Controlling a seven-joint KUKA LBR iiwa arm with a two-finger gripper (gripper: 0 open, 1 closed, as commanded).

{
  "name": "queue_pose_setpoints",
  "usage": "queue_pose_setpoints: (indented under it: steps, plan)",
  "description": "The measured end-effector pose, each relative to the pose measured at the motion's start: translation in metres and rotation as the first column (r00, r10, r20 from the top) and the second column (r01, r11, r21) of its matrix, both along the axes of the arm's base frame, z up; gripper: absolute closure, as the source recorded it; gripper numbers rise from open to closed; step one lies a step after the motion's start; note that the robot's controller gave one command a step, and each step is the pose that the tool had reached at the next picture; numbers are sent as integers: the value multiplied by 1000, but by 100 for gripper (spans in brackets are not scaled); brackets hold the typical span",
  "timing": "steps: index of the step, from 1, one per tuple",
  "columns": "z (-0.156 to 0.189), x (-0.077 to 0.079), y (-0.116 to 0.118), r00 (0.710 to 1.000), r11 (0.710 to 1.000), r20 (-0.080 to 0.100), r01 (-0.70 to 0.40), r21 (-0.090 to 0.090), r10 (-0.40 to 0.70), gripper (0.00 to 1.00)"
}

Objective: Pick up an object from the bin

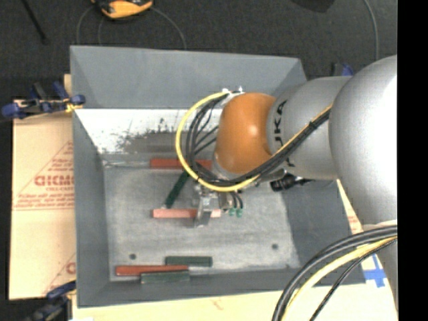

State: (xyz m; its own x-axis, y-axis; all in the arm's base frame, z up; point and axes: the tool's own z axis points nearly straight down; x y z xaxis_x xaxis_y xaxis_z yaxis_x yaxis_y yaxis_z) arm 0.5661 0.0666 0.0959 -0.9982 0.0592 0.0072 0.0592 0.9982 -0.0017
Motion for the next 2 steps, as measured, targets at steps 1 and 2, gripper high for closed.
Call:
queue_pose_setpoints:
  steps: [1, 2]
  plan:
    - [21, 2, 0, 1000, 1000, 8, 0, 1, 0, 100]
    - [33, 4, 1, 1000, 1000, 15, 0, 3, 0, 100]
